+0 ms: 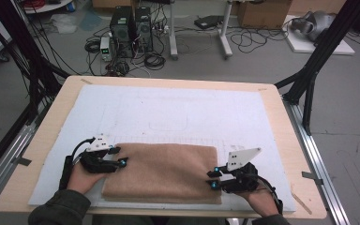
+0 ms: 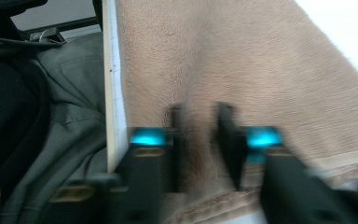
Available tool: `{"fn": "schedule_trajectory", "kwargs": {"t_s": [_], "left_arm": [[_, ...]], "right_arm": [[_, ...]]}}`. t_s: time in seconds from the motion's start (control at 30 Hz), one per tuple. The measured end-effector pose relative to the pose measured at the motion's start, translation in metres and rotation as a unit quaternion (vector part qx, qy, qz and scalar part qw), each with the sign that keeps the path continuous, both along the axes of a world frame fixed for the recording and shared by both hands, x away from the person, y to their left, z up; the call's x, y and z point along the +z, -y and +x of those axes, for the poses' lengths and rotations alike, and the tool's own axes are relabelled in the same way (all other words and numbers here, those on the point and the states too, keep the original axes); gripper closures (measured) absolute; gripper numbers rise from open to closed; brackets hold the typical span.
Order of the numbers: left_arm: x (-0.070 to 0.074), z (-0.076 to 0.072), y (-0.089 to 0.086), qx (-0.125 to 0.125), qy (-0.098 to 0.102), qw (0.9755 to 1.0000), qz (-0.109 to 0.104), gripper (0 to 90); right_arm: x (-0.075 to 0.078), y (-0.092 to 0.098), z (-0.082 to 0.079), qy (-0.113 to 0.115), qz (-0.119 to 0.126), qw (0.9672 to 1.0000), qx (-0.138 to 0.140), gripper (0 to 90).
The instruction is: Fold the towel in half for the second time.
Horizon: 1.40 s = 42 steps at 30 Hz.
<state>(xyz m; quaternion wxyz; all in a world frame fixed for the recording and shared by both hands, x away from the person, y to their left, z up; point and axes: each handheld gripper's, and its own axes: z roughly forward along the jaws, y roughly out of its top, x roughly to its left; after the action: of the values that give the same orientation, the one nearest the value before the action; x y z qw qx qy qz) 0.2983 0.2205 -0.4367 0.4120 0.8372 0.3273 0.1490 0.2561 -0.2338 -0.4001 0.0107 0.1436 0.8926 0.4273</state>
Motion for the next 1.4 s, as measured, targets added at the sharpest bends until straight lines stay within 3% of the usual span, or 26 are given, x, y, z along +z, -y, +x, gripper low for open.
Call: {"fn": "schedule_trajectory", "kwargs": {"t_s": [0.07, 0.2, 0.27, 0.37, 0.43, 0.5, 0.53, 0.63, 0.73, 0.87, 0.93, 1.0, 1.1, 1.2, 1.27, 1.4], "left_arm": [[0.003, -0.003, -0.001, -0.003, 0.000, 1.0000, -0.006, 43.2], [0.011, -0.020, -0.003, -0.028, -0.001, 0.9994, -0.022, 43.1], [0.015, -0.033, -0.003, -0.045, 0.000, 0.9985, -0.030, 43.8], [0.015, -0.047, -0.004, -0.073, -0.007, 0.9971, -0.021, 48.0], [0.010, -0.052, -0.004, -0.085, -0.015, 0.9963, -0.005, 52.9], [0.003, -0.052, -0.006, -0.083, -0.027, 0.9962, 0.000, 55.0], [0.000, -0.051, -0.008, -0.081, -0.031, 0.9962, -0.010, 54.8], [-0.001, -0.051, -0.010, -0.079, -0.032, 0.9962, -0.019, 54.9], [-0.001, -0.053, -0.011, -0.082, -0.028, 0.9962, -0.013, 54.6], [-0.003, -0.055, -0.015, -0.078, -0.028, 0.9964, -0.021, 54.0], [0.000, -0.054, -0.015, -0.074, -0.031, 0.9965, -0.024, 51.7], [0.005, -0.051, -0.015, -0.071, -0.025, 0.9968, -0.025, 48.5], [0.013, -0.041, -0.015, -0.060, -0.012, 0.9976, -0.031, 45.4], [0.019, -0.025, -0.016, -0.039, 0.001, 0.9984, -0.041, 42.3], [0.019, -0.013, -0.016, -0.021, 0.010, 0.9988, -0.043, 42.6], [0.016, 0.013, -0.018, 0.015, 0.020, 0.9987, -0.044, 43.5]], "right_arm": [[-0.004, -0.001, -0.005, 0.013, -0.012, 0.9998, 0.000, 59.5], [-0.018, -0.002, -0.009, -0.008, -0.023, 0.9995, 0.020, 59.3], [-0.028, -0.004, -0.008, -0.014, -0.042, 0.9989, 0.018, 60.2], [-0.035, -0.006, -0.008, -0.020, -0.036, 0.9990, 0.015, 66.5], [-0.033, -0.006, -0.009, -0.024, -0.039, 0.9987, 0.021, 80.9], [-0.030, -0.008, -0.010, -0.018, -0.045, 0.9985, 0.027, 84.4], [-0.026, -0.009, -0.009, -0.023, -0.042, 0.9985, 0.027, 84.8], [-0.006, -0.005, -0.013, -0.014, -0.012, 0.9994, 0.030, 84.8], [0.001, -0.003, -0.016, -0.014, -0.019, 0.9987, 0.046, 84.5], [-0.026, -0.010, -0.014, -0.051, -0.055, 0.9956, 0.056, 81.2], [-0.030, -0.010, -0.012, -0.058, -0.033, 0.9964, 0.052, 72.1], [-0.021, -0.007, -0.010, -0.051, -0.014, 0.9974, 0.048, 61.6], [-0.008, -0.004, -0.001, -0.029, -0.007, 0.9993, 0.021, 51.9], [-0.001, -0.001, 0.018, -0.007, -0.005, 0.9995, -0.029, 46.3], [0.000, -0.001, 0.034, 0.003, -0.011, 0.9975, -0.070, 45.1], [-0.004, -0.002, 0.069, 0.013, -0.027, 0.9924, -0.119, 41.7]]}}
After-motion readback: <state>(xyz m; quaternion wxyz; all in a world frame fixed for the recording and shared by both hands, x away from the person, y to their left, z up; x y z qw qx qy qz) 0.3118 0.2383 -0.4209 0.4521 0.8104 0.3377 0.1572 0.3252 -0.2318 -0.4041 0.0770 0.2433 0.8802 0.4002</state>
